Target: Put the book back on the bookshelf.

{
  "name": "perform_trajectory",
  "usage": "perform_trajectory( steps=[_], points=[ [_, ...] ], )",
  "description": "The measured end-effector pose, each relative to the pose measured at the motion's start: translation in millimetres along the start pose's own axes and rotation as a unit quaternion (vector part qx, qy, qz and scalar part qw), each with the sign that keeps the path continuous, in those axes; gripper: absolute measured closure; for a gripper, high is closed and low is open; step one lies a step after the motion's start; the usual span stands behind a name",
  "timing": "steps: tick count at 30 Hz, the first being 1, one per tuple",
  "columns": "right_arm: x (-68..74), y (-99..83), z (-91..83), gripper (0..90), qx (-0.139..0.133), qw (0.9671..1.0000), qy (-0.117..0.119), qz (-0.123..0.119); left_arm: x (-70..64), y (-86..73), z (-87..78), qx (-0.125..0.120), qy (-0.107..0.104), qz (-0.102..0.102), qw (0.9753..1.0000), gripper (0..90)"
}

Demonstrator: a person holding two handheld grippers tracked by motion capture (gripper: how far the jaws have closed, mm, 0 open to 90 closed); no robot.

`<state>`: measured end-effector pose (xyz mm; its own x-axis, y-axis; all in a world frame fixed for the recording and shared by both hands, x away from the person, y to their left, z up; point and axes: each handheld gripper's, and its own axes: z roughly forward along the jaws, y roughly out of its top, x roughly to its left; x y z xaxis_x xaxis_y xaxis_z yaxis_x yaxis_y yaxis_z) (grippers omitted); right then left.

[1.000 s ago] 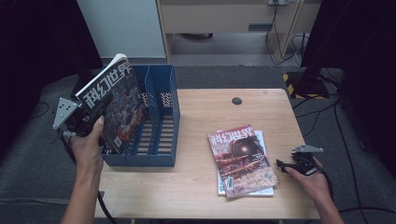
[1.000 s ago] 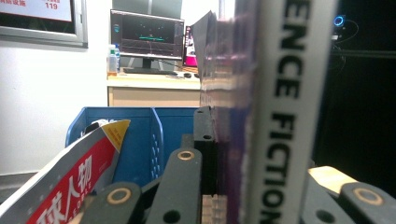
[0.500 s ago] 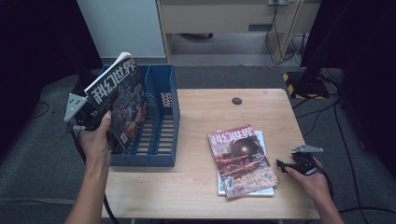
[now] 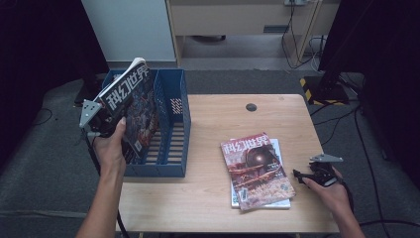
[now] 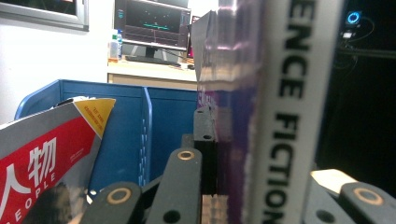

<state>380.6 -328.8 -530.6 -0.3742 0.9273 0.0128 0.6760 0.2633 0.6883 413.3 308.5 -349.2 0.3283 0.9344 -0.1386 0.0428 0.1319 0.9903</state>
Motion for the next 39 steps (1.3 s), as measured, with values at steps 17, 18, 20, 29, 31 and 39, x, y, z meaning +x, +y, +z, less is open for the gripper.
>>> perform_trajectory(
  steps=[17,18,20,29,31,39],
  points=[
    [0.0,0.1,0.0,24.0,0.000,1.0000,0.000,0.000,5.1,-22.0,8.5,0.010,0.006,-0.006,0.9999,82.5],
    [0.0,0.1,0.0,24.0,0.000,1.0000,0.000,0.000,4.9,-23.0,8.8,0.009,0.006,-0.008,0.9999,82.5],
    [0.0,0.1,0.0,24.0,0.001,1.0000,0.000,0.000,4.4,-24.9,9.9,0.010,0.004,-0.008,0.9999,82.5],
    [0.1,0.1,0.0,24.0,0.001,1.0000,-0.001,0.000,3.5,-32.6,13.0,0.011,0.004,-0.007,0.9999,82.5],
    [0.1,0.1,0.0,24.0,0.001,1.0000,0.000,0.000,4.0,-35.8,13.3,0.013,0.004,-0.007,0.9999,82.5],
    [0.5,-0.1,0.1,24.0,-0.001,1.0000,-0.002,0.001,5.1,-48.1,17.2,0.023,0.005,-0.002,0.9997,82.5]
  ],
)
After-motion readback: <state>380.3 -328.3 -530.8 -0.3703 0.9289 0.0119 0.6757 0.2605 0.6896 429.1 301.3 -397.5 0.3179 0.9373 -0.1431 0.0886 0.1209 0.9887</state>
